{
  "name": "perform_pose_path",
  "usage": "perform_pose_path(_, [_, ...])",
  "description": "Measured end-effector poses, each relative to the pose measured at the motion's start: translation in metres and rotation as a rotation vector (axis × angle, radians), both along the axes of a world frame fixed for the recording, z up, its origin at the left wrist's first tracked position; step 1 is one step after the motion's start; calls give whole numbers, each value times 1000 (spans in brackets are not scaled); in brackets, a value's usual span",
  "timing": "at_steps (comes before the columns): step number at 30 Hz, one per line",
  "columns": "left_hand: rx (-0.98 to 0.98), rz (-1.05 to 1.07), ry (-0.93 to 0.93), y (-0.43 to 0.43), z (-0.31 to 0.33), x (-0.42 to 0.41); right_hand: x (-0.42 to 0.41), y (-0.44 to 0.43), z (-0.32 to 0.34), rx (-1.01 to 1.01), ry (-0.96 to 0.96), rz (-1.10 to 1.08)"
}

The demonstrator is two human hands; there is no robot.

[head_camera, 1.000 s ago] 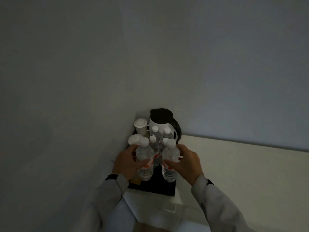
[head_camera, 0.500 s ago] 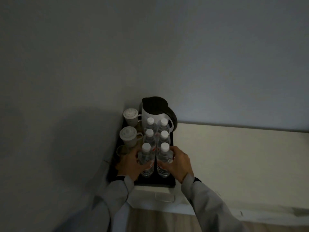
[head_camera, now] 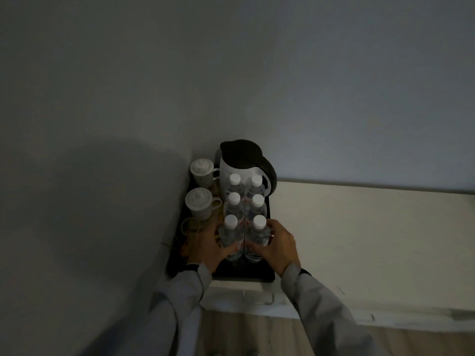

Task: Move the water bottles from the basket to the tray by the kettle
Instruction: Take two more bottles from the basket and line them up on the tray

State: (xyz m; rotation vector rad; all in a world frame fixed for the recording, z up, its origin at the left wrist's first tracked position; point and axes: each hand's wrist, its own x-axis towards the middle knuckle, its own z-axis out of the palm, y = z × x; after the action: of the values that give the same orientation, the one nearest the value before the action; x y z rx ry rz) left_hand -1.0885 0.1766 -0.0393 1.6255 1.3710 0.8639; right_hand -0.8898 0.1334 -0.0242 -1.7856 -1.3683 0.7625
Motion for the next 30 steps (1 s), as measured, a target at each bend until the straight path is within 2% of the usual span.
perform_pose_path(7, [-23,-74,-30,4,-4,-4,2,-4,-10,22,43,17])
perform_pose_path(13, [87,-62,85,10,0,-9,8,-2,-3,61,-94,68])
perform_pose_path(15, [105,-43,73,10,1,-10,10,-1,-2,38,-107,87])
perform_pose_path(23, [28,-93,-19,19,6,-8,21,-7,4,67,-97,33])
perform_pose_path(28, [-21,-184,8,29,13,-12,17,-8,4,32,-90,19])
perform_pose_path(30, [16,-187,37,30,16,-12,14,-7,4,10,-104,13])
